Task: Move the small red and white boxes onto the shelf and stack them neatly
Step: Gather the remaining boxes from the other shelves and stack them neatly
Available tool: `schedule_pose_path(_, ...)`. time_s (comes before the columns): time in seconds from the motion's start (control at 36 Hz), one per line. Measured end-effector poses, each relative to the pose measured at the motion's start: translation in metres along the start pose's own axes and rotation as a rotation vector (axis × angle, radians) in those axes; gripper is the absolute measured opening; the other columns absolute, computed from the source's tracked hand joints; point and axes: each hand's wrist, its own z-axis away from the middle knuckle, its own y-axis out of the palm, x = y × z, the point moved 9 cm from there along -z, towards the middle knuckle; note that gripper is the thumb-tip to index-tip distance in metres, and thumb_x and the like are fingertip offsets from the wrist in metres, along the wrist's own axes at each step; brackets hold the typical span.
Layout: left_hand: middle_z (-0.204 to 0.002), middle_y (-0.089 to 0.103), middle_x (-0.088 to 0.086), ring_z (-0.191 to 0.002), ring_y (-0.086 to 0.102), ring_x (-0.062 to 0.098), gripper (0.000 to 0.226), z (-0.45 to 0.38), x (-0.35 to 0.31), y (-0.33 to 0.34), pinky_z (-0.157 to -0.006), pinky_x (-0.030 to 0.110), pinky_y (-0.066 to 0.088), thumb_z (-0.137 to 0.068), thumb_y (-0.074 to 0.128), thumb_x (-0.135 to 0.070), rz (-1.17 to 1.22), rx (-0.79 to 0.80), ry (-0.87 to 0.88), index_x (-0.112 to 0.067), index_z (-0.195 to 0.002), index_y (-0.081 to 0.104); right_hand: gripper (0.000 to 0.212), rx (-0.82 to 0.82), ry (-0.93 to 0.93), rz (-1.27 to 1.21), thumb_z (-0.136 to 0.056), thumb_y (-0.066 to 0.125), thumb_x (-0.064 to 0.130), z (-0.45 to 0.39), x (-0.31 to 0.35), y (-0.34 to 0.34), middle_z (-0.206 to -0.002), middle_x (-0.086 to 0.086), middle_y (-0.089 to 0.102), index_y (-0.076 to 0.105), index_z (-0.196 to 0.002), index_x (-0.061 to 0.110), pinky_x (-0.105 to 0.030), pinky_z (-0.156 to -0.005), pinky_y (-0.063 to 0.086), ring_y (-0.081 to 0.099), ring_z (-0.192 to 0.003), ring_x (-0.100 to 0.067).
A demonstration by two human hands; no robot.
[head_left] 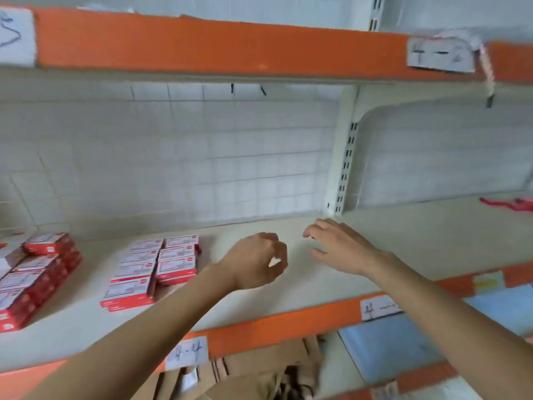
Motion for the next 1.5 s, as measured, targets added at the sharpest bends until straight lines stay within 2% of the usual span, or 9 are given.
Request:
schedule_pose_path(0.08, -0.102, 0.058, -0.004, -0.097, 0.057, 0.015, 0.020, -0.038, -0.052, 0.021, -0.078, 0.028, 0.046, -0.091, 0.052, -0.031, 0.053, 0.002, 0.047, -0.024, -0.104, 0.065, 0.039, 0.016, 0.061, 0.038, -0.092, 0.046, 0.022, 0.043, -0.055, 0.004, -0.131, 0.000, 0.046, 0.046, -0.131, 0.018, -0.035, -0.101, 0.035, 0.039, -0.125, -0.017)
schedule_pose_path(0.22, -0.109, 0.057, -0.004, -0.101, 0.056, 0.015, 0.025, -0.092, -0.130, 0.058, -0.080, 0.026, 0.044, -0.093, 0.051, -0.032, 0.125, 0.016, 0.081, -0.024, -0.113, 0.062, 0.039, 0.028, 0.158, 0.038, -0.092, 0.046, 0.028, 0.110, -0.137, 0.000, -0.130, 0.000, 0.046, 0.046, -0.130, 0.018, -0.032, -0.099, 0.034, 0.038, -0.125, -0.017)
schedule_pose_path(0.42, -0.109, 0.058, 0.000, -0.098, 0.058, 0.017, 0.025, -0.151, -0.210, 0.104, -0.082, 0.029, 0.048, -0.091, 0.054, -0.029, 0.184, 0.098, 0.145, -0.021, -0.113, 0.063, 0.040, 0.001, 0.310, -0.005, -0.093, 0.049, 0.032, 0.173, -0.225, 0.004, -0.128, 0.003, 0.046, 0.047, -0.131, 0.019, -0.032, -0.099, 0.034, 0.039, -0.123, -0.015)
schedule_pose_path(0.69, -0.109, 0.058, -0.003, -0.099, 0.058, 0.015, 0.023, -0.259, -0.268, 0.156, -0.085, 0.027, 0.046, -0.090, 0.055, -0.029, 0.190, 0.122, 0.212, -0.023, -0.111, 0.064, 0.042, 0.019, 0.435, -0.074, -0.092, 0.052, 0.028, 0.210, -0.343, 0.027, -0.127, 0.001, 0.047, 0.048, -0.132, 0.016, -0.036, -0.101, 0.035, 0.039, -0.121, -0.015)
schedule_pose_path(0.92, -0.107, 0.059, -0.002, -0.096, 0.059, 0.016, 0.023, -0.382, -0.335, 0.177, -0.084, 0.027, 0.047, -0.091, 0.055, -0.029, 0.234, 0.089, 0.289, -0.022, -0.110, 0.065, 0.041, 0.011, 0.559, 0.000, -0.091, 0.052, 0.031, 0.230, -0.485, -0.003, -0.127, 0.000, 0.048, 0.049, -0.130, 0.018, -0.036, -0.100, 0.036, 0.040, -0.121, -0.017)
schedule_pose_path(1.17, -0.110, 0.059, -0.002, -0.097, 0.059, 0.016, 0.024, -0.454, -0.401, 0.212, -0.084, 0.029, 0.048, -0.091, 0.054, -0.030, 0.198, 0.160, 0.375, -0.023, -0.111, 0.064, 0.041, 0.066, 0.661, -0.050, -0.092, 0.051, 0.026, 0.265, -0.586, 0.022, -0.134, -0.001, 0.046, 0.049, -0.131, 0.016, -0.035, -0.104, 0.034, 0.041, -0.124, -0.018)
schedule_pose_path(1.28, -0.110, 0.059, -0.003, -0.097, 0.059, 0.016, 0.024, -0.474, -0.414, 0.221, -0.083, 0.027, 0.048, -0.091, 0.054, -0.030, 0.203, 0.148, 0.337, -0.022, -0.111, 0.064, 0.038, 0.068, 0.667, -0.092, -0.092, 0.050, 0.020, 0.272, -0.630, 0.017, -0.132, -0.004, 0.048, 0.051, -0.129, 0.013, -0.035, -0.102, 0.034, 0.041, -0.126, -0.020)
schedule_pose_path(1.39, -0.110, 0.060, -0.003, -0.096, 0.059, 0.013, 0.023, -0.482, -0.421, 0.235, -0.081, 0.024, 0.046, -0.092, 0.054, -0.030, 0.208, 0.148, 0.264, -0.022, -0.111, 0.064, 0.028, 0.110, 0.611, -0.102, -0.091, 0.052, 0.013, 0.271, -0.664, 0.021, -0.126, -0.001, 0.052, 0.057, -0.118, 0.010, -0.034, -0.099, 0.040, 0.046, -0.116, -0.017)
schedule_pose_path(1.5, -0.110, 0.060, -0.003, -0.094, 0.059, 0.013, 0.024, -0.490, -0.428, 0.244, -0.078, 0.023, 0.044, -0.092, 0.053, -0.030, 0.177, 0.167, 0.188, -0.022, -0.111, 0.064, 0.035, 0.206, 0.560, -0.170, -0.091, 0.054, 0.017, 0.272, -0.692, 0.034, -0.137, 0.000, 0.043, 0.054, -0.126, 0.015, -0.037, -0.102, 0.040, 0.044, -0.122, -0.020)
